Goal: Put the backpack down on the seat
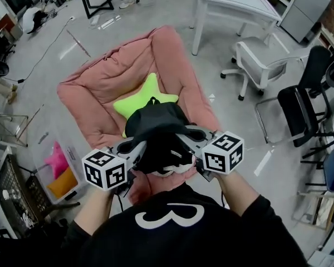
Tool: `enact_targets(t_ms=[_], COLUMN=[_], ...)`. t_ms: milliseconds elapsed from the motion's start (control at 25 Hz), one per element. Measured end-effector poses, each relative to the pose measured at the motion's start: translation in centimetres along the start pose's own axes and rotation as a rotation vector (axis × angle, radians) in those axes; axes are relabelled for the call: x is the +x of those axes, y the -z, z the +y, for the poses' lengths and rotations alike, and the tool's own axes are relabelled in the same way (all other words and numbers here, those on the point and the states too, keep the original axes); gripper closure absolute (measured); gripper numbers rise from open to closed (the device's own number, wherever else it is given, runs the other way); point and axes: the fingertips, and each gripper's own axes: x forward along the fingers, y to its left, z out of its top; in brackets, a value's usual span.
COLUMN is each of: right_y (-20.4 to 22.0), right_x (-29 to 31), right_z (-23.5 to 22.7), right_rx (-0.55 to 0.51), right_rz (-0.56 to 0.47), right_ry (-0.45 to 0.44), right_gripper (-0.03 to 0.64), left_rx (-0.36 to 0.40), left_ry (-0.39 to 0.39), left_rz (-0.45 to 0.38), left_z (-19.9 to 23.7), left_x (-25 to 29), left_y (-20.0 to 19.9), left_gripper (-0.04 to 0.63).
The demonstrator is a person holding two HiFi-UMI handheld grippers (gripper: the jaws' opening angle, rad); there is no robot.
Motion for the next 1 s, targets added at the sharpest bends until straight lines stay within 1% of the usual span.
enact_targets(t_ms=[200, 320, 480, 600, 680, 760, 880, 1000], right_y=[-0.3, -0.1, 0.2, 0.1, 0.4, 1.1, 1.9, 2.7], right_x=[3.0, 4.6, 6.7, 8.3, 9.5, 10.6, 12.1, 13.5], right_z=[-2.9, -4.4, -6.2, -7.2, -7.9, -8.8, -9.7, -10.3], right_rx=[-0.090, -0.092, -0.096, -0.110, -0.113, -0.108, -0.094, -0.112], right_rz=[0.096, 0.143, 0.179, 0.194, 0.213, 0.233, 0.246, 0.262], right_ry=[-0.030, -0.058, -0.077, -0.090, -0.095, -0.091, -0.080, -0.082], right_gripper=[0.603, 0.603, 0.603, 0.603, 0.603, 0.603, 0.603, 0.603], left_rx=[-0.048, -0.066, -0.086, -0.077, -0.076, -0.096, -0.142, -0.173], left_ry=[-0.072, -0.113, -0.153, -0.175, -0.194, -0.213, -0.237, -0.260], left_rz=[-0.002, -0.002, -0.015, -0.032, -0.027, -0.023, -0.043, -0.062], left_z=[3.0, 4.6, 6.6, 8.5, 9.9, 11.2, 12.8, 14.5], left_x=[2.1, 3.2, 4.2, 4.9, 5.5, 6.2, 7.0, 7.5], left_y=[-0.4, -0.3, -0.1, -0.4, -0.1, 0.4, 1.2, 1.9], left_gripper=[0.583, 0.582, 0.581, 0.581, 0.581, 0.581, 0.581, 0.581])
